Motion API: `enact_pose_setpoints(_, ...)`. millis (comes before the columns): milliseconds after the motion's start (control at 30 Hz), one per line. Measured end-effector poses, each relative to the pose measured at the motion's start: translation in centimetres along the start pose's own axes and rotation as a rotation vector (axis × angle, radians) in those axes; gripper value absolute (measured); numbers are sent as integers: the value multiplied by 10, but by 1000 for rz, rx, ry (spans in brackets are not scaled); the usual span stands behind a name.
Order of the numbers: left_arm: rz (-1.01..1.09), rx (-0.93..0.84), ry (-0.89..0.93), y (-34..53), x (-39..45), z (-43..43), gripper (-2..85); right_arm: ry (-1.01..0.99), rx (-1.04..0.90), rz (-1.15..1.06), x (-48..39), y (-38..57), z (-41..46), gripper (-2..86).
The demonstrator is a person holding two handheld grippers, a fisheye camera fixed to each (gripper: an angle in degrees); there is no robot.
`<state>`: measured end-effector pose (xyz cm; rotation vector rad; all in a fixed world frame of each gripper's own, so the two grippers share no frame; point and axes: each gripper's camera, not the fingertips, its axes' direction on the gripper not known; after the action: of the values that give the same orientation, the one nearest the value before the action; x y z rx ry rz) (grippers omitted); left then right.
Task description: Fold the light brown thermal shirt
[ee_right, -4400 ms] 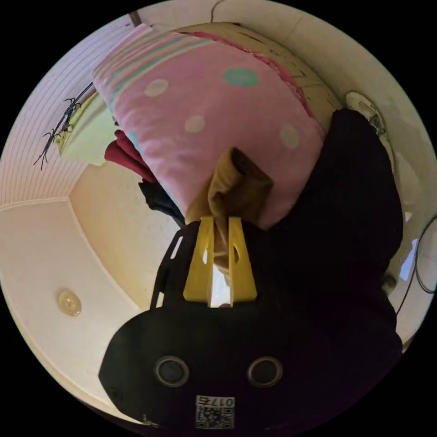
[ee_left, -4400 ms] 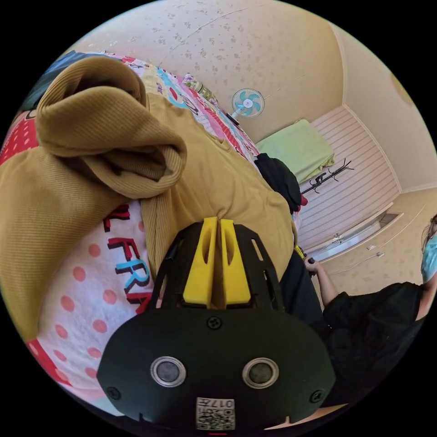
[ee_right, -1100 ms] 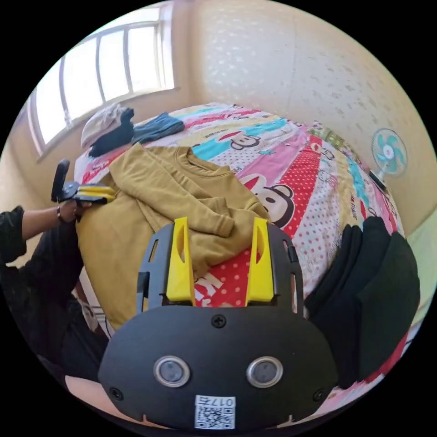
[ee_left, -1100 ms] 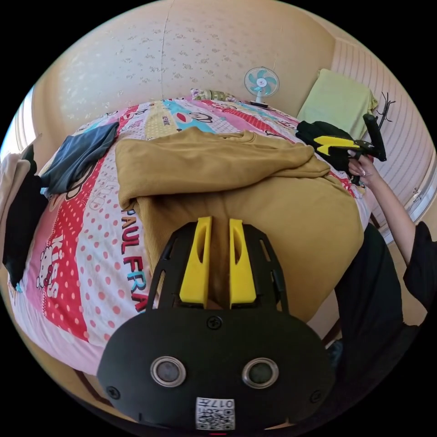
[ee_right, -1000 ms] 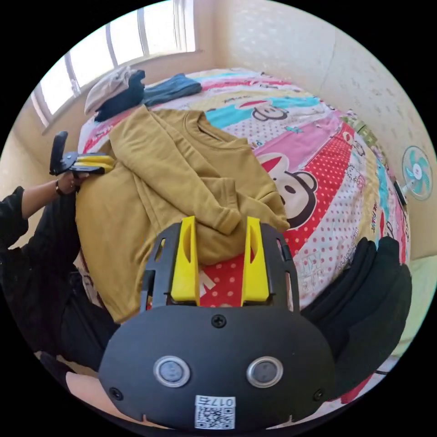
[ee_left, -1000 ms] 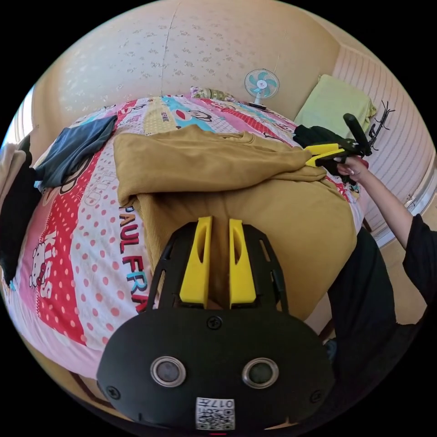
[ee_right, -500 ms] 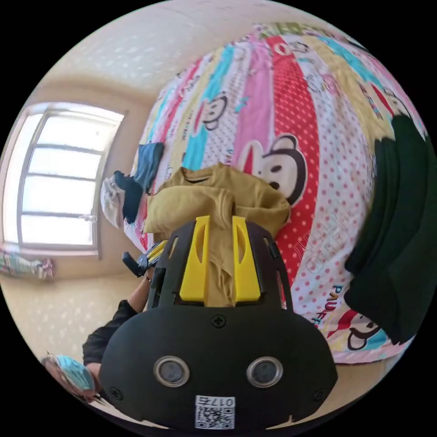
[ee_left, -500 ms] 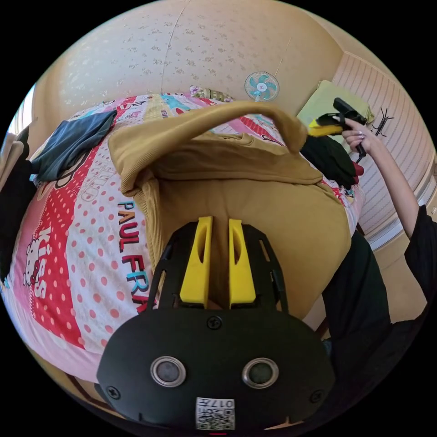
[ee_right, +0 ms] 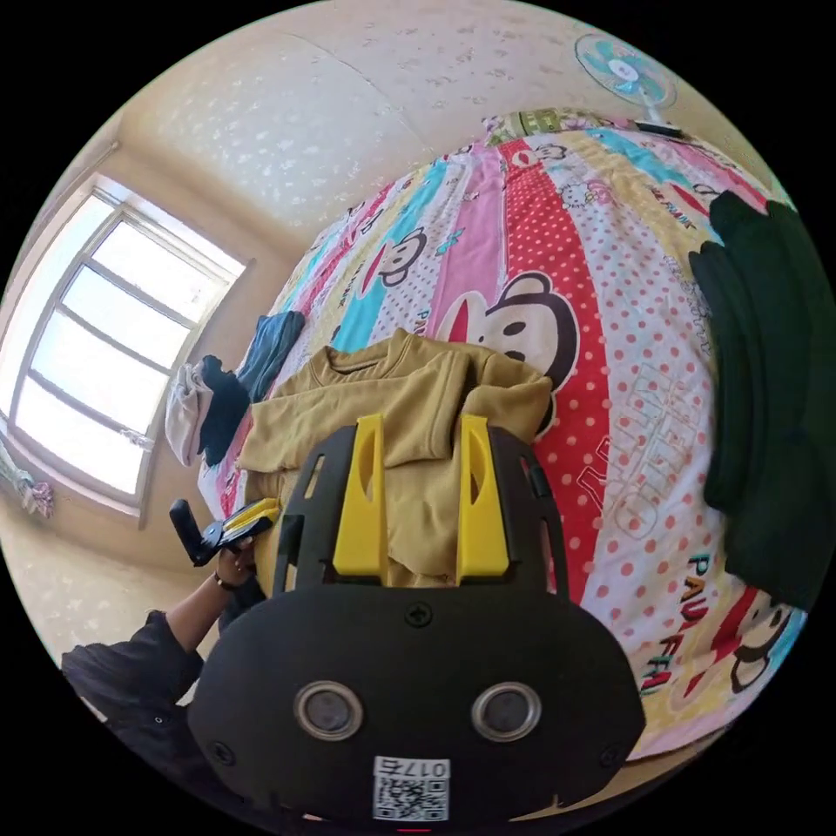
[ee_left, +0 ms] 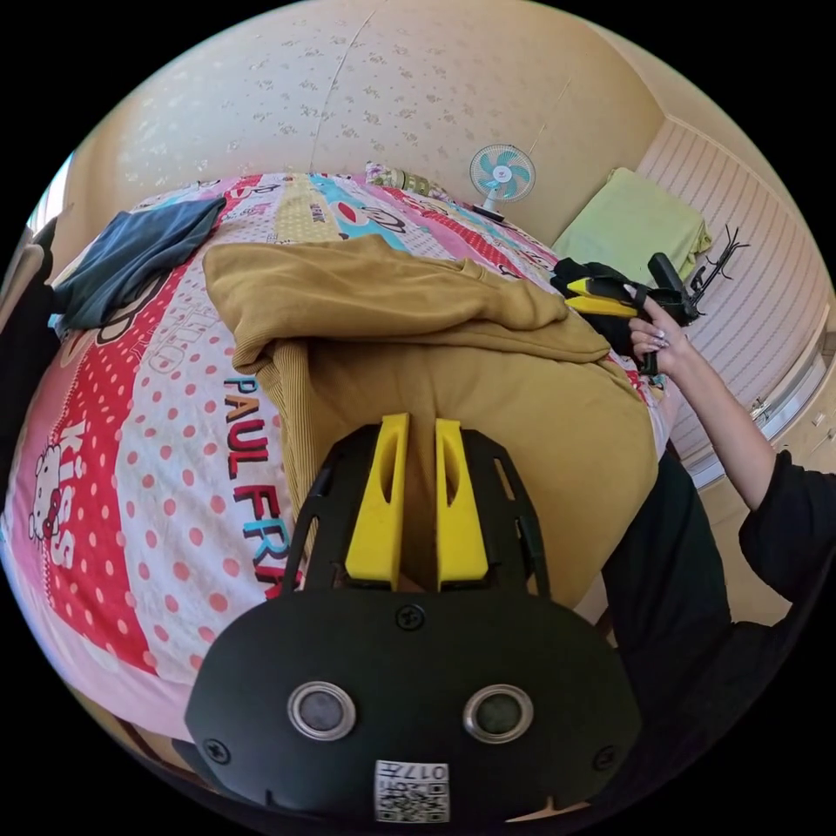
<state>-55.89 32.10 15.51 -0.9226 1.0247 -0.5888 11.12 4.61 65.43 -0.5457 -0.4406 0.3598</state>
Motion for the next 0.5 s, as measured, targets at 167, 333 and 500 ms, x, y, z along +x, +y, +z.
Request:
enact_pose_setpoints(167,0,1,-1,-9,-6,-11,60,36,-79,31,-9,7,21,120)
enact_pose_setpoints(333,-12,2,16,-17,-13,-20,59,84,-132,82,-9,22,32,76)
enact_pose_setpoints(500,-24,3,35,-26,-17,-27,57,111,76,101,-42,28,-62,23)
